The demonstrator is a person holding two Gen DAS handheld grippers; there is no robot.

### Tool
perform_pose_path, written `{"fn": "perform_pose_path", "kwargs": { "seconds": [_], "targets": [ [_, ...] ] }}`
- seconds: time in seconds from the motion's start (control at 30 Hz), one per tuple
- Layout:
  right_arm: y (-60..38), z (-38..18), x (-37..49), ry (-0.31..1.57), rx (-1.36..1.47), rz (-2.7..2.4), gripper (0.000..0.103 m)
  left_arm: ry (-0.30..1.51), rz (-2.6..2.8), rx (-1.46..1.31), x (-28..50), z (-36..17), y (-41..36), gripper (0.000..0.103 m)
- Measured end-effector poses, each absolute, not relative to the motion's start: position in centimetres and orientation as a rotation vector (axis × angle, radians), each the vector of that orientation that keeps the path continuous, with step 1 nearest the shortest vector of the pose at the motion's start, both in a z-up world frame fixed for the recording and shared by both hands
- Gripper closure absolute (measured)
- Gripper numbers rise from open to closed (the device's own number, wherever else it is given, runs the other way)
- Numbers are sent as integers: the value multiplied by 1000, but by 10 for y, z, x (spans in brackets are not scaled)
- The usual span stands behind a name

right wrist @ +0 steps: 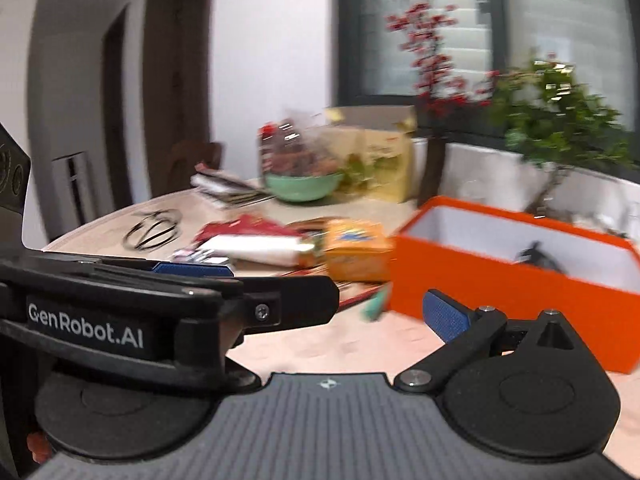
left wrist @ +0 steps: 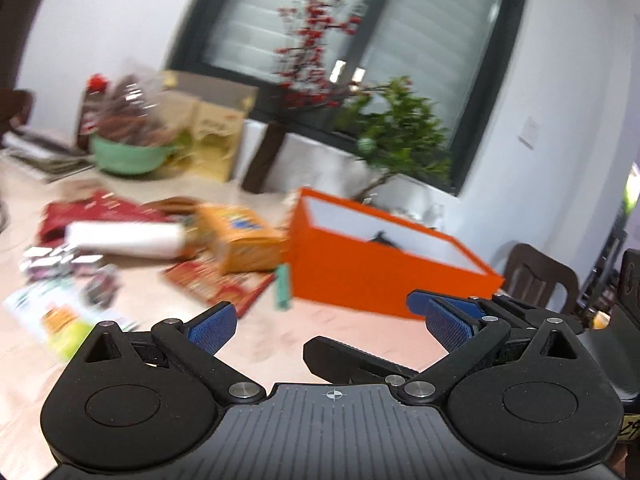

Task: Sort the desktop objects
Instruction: 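Move both tools back from the box over the pink-capped glass vials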

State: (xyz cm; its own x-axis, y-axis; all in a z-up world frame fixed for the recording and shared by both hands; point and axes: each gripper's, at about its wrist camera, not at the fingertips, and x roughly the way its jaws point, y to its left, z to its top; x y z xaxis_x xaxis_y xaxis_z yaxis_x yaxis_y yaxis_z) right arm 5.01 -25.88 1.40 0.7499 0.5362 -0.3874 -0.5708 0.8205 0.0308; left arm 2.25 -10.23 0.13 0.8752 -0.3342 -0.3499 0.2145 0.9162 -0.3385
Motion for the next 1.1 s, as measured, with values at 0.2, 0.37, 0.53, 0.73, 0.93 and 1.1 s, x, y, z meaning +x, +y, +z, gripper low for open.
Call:
{"fn": "perform_pose_path", "kwargs": {
  "seconds": [0.2,0.37,0.53,0.73,0.93,1.1],
  "targets": [
    [-208,-5,58,428,-102,714,1,436,-200,-339,11,-16,-39,0],
    [-174,-10,74,455,-97,755,2,423,-157,-333,10,-20,9,0],
    [-150,-17,95,497,-84,772,8,457,-143,-300,31,-23,52,10],
    [-129,-28,120,556,-60,769,16,520,-109,-298,71,-37,89,22],
    [-109,-37,138,597,-68,778,23,530,-86,-253,97,-43,102,22],
    [-95,-39,149,609,-89,778,27,558,-129,-174,116,-43,100,28]
  ]
}}
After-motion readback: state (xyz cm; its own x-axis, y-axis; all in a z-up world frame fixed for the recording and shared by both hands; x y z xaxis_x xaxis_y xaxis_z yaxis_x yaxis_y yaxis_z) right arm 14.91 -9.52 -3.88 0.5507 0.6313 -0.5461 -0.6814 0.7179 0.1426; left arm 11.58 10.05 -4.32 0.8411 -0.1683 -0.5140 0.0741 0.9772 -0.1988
